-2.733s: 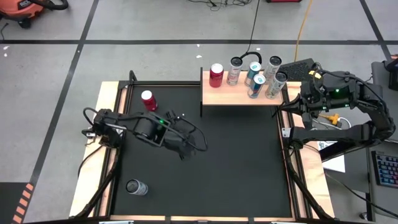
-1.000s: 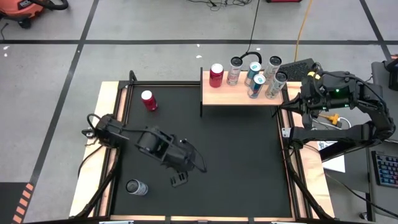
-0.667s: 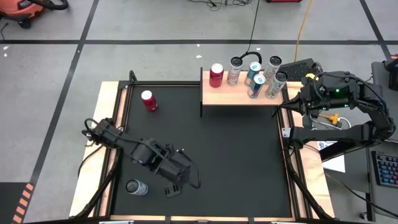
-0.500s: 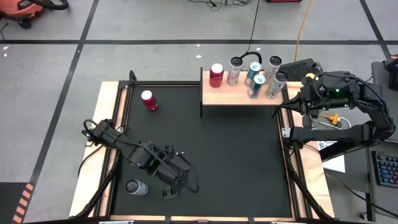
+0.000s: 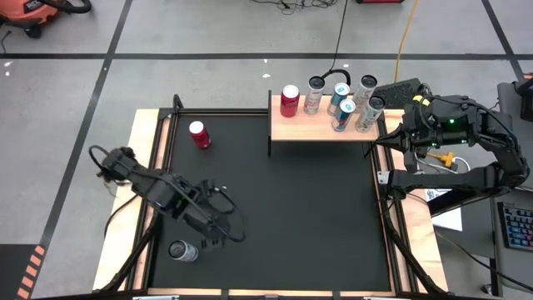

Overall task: Place canned beverage on shelf
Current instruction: Put the white-pink soda can on the shelf aligned with the other white-pink soda can

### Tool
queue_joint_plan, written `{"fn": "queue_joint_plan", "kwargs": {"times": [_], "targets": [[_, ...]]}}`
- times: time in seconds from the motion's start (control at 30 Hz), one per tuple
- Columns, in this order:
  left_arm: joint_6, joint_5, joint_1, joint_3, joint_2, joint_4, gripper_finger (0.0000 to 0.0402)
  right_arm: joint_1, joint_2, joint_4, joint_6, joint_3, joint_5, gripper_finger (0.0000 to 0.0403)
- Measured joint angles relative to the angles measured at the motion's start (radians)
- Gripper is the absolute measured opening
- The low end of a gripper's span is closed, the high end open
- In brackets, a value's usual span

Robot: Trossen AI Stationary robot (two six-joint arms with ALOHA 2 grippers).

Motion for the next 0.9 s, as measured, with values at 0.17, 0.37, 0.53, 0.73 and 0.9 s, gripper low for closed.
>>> {"fn": "queue_joint_plan", "kwargs": {"times": [0.17,0.37,0.53,0.73,0.9], "targets": [[-0.182,0.034,-0.015,-0.26,-0.152,-0.003,0.0368,0.0,0.0,0.0,0.0,0.0,0.0,0.0],[-0.347,0.097,-0.072,-0.449,-0.211,-0.003,0.0368,0.0,0.0,0.0,0.0,0.0,0.002,0.0],[-0.377,0.151,-0.114,-0.547,-0.199,0.007,0.0368,0.0,0.0,0.003,0.0,0.0,0.0,0.0],[-0.473,0.211,-0.159,-0.618,-0.195,0.03,0.0368,0.0,0.0,0.014,0.0,0.0,-0.001,0.0],[-0.536,0.225,-0.203,-0.635,-0.195,0.065,0.0368,0.0,0.0,0.038,0.0,0.0,-0.001,0.0]]}}
